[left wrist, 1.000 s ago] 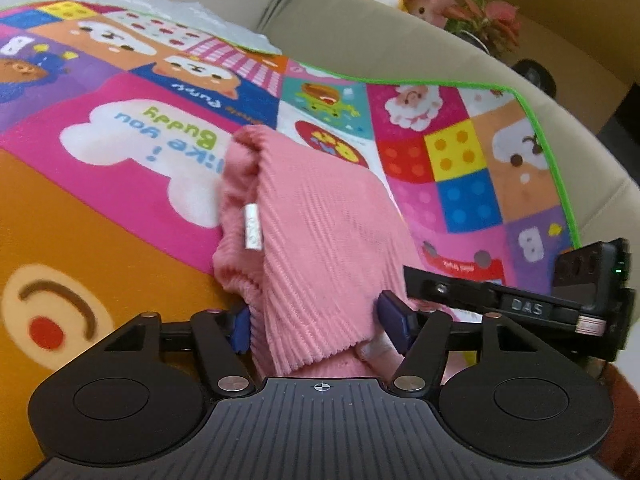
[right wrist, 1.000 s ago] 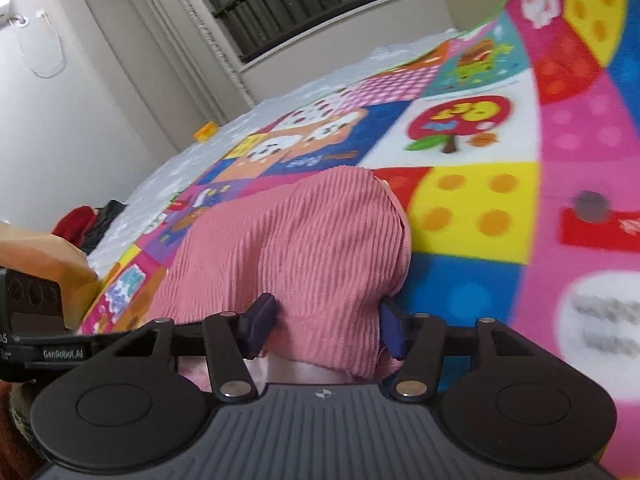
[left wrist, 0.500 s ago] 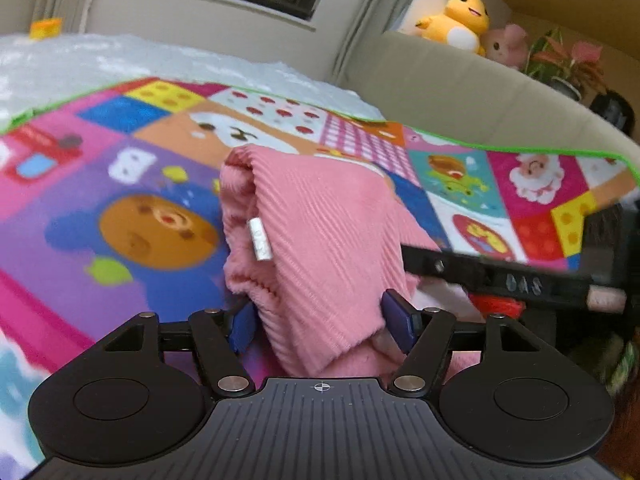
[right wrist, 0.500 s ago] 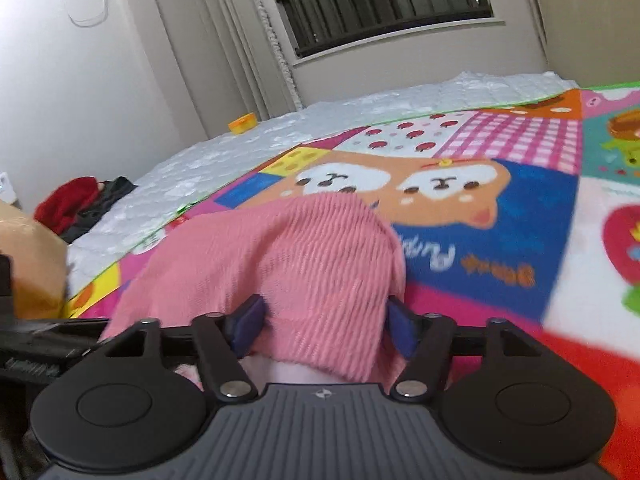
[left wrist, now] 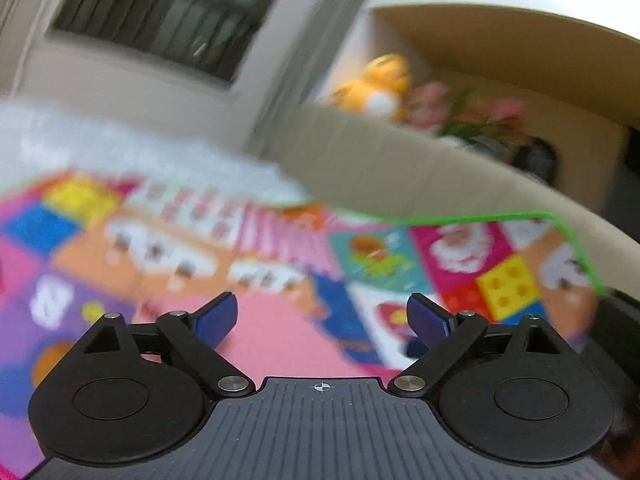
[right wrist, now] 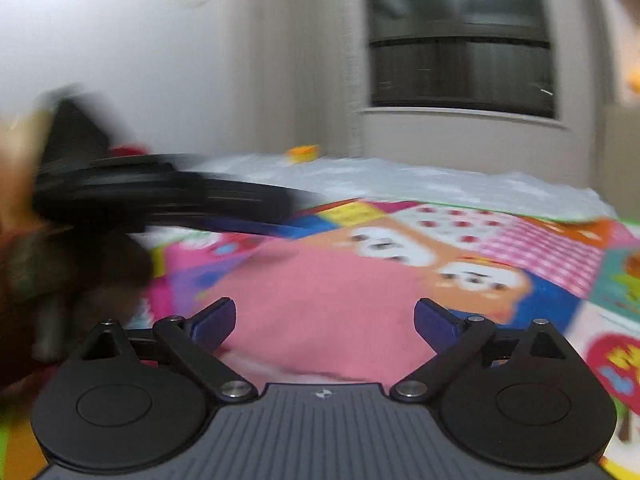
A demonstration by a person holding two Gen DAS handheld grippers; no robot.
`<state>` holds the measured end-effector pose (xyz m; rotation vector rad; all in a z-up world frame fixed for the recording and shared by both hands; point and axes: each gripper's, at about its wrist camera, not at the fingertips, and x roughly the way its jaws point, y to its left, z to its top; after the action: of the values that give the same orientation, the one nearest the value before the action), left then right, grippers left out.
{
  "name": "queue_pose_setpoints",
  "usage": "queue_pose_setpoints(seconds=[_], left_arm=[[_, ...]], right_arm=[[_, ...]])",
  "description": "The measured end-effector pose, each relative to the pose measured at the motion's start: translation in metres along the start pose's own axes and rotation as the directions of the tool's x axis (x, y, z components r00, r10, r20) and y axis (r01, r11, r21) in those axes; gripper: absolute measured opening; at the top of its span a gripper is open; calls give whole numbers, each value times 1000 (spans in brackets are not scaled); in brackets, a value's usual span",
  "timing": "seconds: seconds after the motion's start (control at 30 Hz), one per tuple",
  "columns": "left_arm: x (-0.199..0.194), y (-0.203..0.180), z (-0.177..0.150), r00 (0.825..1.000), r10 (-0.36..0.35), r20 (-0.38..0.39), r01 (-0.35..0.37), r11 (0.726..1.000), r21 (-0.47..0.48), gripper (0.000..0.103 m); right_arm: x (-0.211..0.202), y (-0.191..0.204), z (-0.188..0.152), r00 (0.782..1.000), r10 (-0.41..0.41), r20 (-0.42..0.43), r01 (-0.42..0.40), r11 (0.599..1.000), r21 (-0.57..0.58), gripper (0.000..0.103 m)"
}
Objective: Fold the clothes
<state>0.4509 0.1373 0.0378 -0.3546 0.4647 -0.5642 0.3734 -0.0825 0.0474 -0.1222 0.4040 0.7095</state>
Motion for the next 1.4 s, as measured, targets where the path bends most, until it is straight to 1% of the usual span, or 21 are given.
queue_pose_setpoints(seconds=[0.1,0.13,0.2,0.27,0.37,0.43,0.47,0.5,0.53,0.57,0.63,0.7,0.8,0.83,0.9,1.0,1.1,1.13,1.23,1.3,1.4], left_arm=[[30,36,-18,995,70,-65,-77,991,-114,91],[33,45,-26,995,70,-67,-78,989,-129,91],[32,47,-29,997,62,-49,-68,990,-122,91],[36,39,-31,995,84,-55,-88,994,-68,94],[35,30,-35,993,113,-36,-113,994,-4,95],[26,30,-36,993,117,-2,-117,993,-19,97],[21,31,-36,990,137,15,-136,990,-40,102],[15,31,-36,981,192,25,-190,979,-70,103],[8,30,-39,964,266,19,-262,959,-108,103],[0,29,-43,955,297,14,-292,946,-138,103],[-29,18,-56,946,323,27,-313,932,-183,103],[-58,-2,-75,935,353,43,-339,921,-194,103],[-92,-39,-112,918,395,17,-386,904,-185,103],[-101,-52,-124,912,411,1,-404,897,-178,103],[-110,-79,-136,893,449,-1,-445,884,-144,103],[-118,-112,-152,855,519,-9,-517,852,-85,103],[-121,-127,-163,815,580,-11,-580,813,-59,103],[-121,-131,-165,792,610,-13,-610,791,-52,103],[-114,-136,-167,732,681,-27,-682,732,-16,103],[-112,-134,-168,726,687,-24,-687,726,-9,103],[-117,-135,-171,734,679,4,-679,734,-18,103]], right_arm=[[28,15,-20,996,-33,-86,27,997,-75,97],[38,15,-30,992,-42,-118,33,997,-73,98],[42,12,-31,991,-37,-128,31,998,-53,100],[45,7,-32,990,-29,-139,25,999,-28,101],[48,-1,-33,987,-9,-163,12,1000,17,103],[49,-5,-34,985,2,-175,6,999,44,103],[49,-7,-34,984,6,-179,4,998,55,103],[48,-8,-35,984,2,-178,9,998,61,103],[44,-8,-36,984,-13,-179,26,997,71,103],[40,-9,-37,983,-29,-181,44,996,82,103],[29,-10,-38,978,-68,-196,92,989,114,103],[5,-12,-48,978,-64,-198,98,981,165,103],[-33,-18,-66,976,-83,-202,134,957,257,103],[-37,-22,-70,972,-98,-215,159,944,289,103],[-54,-26,-77,971,-118,-209,184,926,329,103],[-74,-17,-84,959,-172,-224,235,927,293,103],[-88,-5,-91,943,-234,-235,285,934,214,103],[-94,-1,-95,938,-256,-235,302,934,189,103],[-93,-2,-98,928,-291,-235,337,922,191,103],[-91,-4,-99,927,-291,-236,340,919,200,103],[-92,-1,-101,926,-306,-221,348,919,185,103]])
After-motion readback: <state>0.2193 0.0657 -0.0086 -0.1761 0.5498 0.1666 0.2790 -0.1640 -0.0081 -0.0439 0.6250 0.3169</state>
